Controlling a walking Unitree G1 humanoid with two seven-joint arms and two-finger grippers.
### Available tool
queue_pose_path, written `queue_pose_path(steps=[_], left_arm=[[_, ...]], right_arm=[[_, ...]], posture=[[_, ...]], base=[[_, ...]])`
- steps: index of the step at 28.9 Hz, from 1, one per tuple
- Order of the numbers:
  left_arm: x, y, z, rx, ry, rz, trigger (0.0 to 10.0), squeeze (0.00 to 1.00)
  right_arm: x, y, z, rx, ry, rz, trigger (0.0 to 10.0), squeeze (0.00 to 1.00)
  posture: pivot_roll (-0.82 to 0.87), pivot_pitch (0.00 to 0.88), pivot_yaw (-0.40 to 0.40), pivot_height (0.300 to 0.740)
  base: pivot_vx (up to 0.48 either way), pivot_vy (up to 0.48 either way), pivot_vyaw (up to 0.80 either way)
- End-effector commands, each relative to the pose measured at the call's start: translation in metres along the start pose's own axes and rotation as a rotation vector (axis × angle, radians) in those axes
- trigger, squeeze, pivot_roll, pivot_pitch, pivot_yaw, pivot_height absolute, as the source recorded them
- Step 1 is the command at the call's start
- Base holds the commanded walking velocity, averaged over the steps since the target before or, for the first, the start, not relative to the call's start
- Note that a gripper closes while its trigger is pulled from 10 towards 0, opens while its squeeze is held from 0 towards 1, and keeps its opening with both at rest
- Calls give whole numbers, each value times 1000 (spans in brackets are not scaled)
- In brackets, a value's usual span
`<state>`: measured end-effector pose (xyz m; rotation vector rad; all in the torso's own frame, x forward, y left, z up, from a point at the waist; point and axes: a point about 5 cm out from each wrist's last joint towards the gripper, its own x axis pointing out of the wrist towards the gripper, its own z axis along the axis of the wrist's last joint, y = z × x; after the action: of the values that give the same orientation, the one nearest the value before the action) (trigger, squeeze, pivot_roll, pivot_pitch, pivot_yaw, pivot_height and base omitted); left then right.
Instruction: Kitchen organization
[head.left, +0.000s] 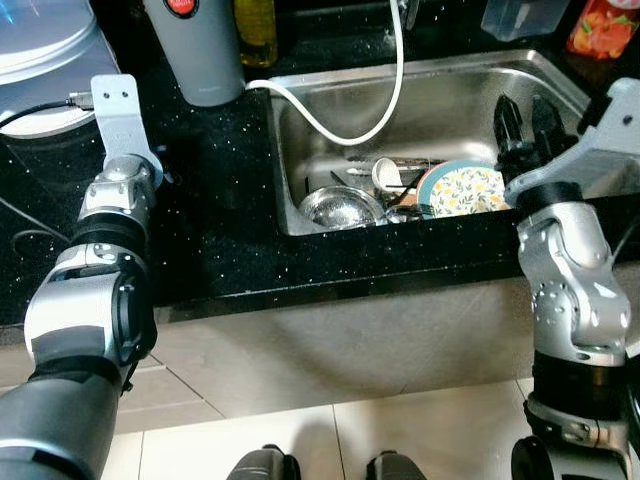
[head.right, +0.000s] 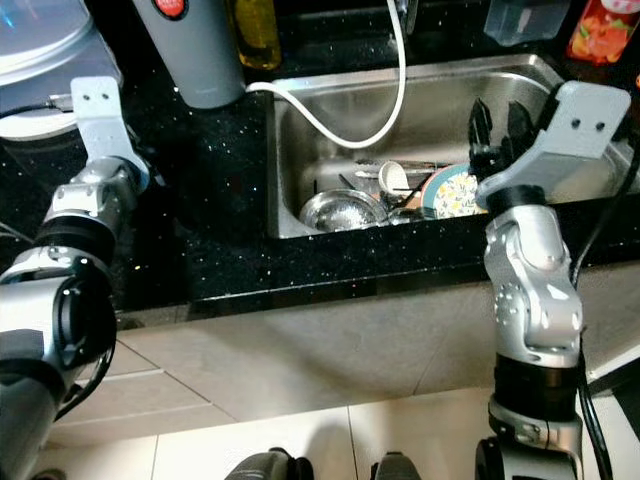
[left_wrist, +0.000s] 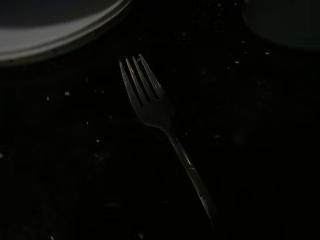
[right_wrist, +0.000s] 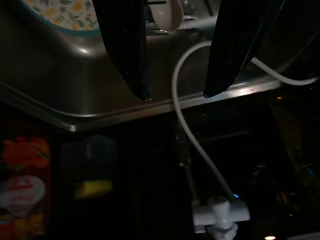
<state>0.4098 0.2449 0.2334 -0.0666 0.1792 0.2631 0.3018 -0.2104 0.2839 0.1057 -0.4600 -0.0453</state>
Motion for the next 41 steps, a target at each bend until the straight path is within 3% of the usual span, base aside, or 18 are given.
queue_pose_path(steps=[1,10,13,14,15,16,17,19,20,24,25,32,35,36,41], left_arm=[[-2,6,-59,-73,230,17,0,0],[-4,-2,-71,-225,288,22,0,0],[-5,1,-76,-218,293,38,0,0],[-4,1,-73,-166,257,32,0,0],[-4,1,-73,-166,257,32,0,0],[-4,-7,-62,-90,166,-46,0,0],[-6,-23,-45,-20,37,-179,10000,0],[-14,-39,-30,41,-84,-313,10000,0],[-14,-39,-30,41,-84,-313,10000,0],[-46,-73,-15,129,-262,-596,10000,0],[-46,-73,-15,129,-262,-596,10000,0],[-102,-117,-4,289,-476,-921,10000,0],[-111,-123,-2,309,-505,-982,10000,0],[-126,-128,1,313,-537,-1078,10000,0],[-143,-134,3,359,-557,-1189,10000,0]], right_arm=[[-4,-6,3,-16,4,-20,10000,0],[-1,-9,8,-29,2,-25,10000,0],[1,-8,12,-29,-12,-15,10000,0],[2,-8,12,-28,-12,-14,10000,0],[2,-8,12,-28,-12,-14,10000,0],[3,-7,12,-24,-14,-9,10000,0],[4,-3,12,-15,-17,7,10000,0],[6,4,12,1,-19,36,10000,0],[6,4,12,1,-19,36,10000,0],[6,35,8,80,-2,184,10000,0],[6,35,8,80,-2,184,10000,0],[-1,67,-11,331,91,311,10000,0],[-1,71,-13,394,105,323,10000,0],[-2,77,-14,469,108,367,10000,0],[-3,81,-10,581,104,423,10000,0]], posture=[[33,191,104,740],[23,161,99,740],[24,147,93,740],[26,139,89,740],[26,139,89,740],[21,115,81,740],[21,97,75,740],[19,84,65,740],[19,84,65,740],[19,47,48,740],[19,47,48,740],[33,7,32,740],[36,2,32,740],[48,0,39,740],[58,0,36,740]], base=[[0,0,0],[0,0,0],[0,0,0],[0,0,0],[0,0,0],[0,0,0],[0,0,0],[0,0,0],[0,0,0],[0,0,0],[0,0,0],[0,0,0],[0,0,0],[0,0,0],[0,0,0]])
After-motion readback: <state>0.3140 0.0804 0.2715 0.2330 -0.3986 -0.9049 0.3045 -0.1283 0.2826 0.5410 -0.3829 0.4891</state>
